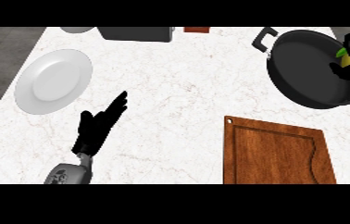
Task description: Pick the lemon from the cutting board and place it in the pot
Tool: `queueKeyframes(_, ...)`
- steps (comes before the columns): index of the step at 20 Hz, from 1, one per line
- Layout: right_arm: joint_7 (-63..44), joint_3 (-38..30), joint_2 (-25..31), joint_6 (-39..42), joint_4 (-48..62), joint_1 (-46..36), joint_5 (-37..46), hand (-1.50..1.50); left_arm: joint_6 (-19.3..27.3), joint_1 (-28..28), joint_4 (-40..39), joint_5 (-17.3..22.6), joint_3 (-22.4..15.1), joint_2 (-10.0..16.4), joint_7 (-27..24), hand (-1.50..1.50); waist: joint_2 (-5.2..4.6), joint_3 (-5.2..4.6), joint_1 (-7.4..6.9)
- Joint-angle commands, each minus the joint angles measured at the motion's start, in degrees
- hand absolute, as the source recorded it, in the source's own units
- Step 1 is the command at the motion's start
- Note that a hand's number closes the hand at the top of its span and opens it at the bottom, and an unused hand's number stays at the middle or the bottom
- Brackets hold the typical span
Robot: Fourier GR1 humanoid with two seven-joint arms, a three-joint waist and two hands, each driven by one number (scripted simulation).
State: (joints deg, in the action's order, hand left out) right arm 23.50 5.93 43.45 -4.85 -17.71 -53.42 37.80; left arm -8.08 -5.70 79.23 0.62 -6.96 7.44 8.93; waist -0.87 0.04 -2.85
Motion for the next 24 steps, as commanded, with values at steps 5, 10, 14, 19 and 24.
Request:
queueKeyframes(5,-15.2,7.1,-6.1,10.6,9.7,-5.6,8.4,1.50,-1.3,-0.2,-1.8,0.5,1.4,1.1,-1.6,0.00,-0.39,-0.04,-0.91)
queueKeyframes(10,-18.2,6.2,-9.2,12.8,13.6,-6.9,8.3,-1.50,-2.2,0.2,-1.1,0.7,1.7,2.0,-1.1,0.00,-0.49,0.11,-0.94)
queueKeyframes(14,-12.1,-2.6,-11.9,7.9,10.8,-6.9,-0.6,-1.50,-0.8,-1.9,0.6,0.5,0.8,0.0,1.5,0.00,-0.43,0.26,-0.57)
queueKeyframes(19,-5.9,-15.0,-11.2,4.3,7.9,-7.9,-13.0,-1.50,-0.6,0.5,-0.9,0.3,1.5,0.4,-0.3,0.00,-0.12,0.26,0.58)
queueKeyframes(24,-5.3,-24.2,-7.5,0.6,7.7,-8.1,-21.3,-1.50,-0.8,-0.3,-1.5,0.3,2.5,1.2,-1.8,0.00,-0.29,0.16,0.74)
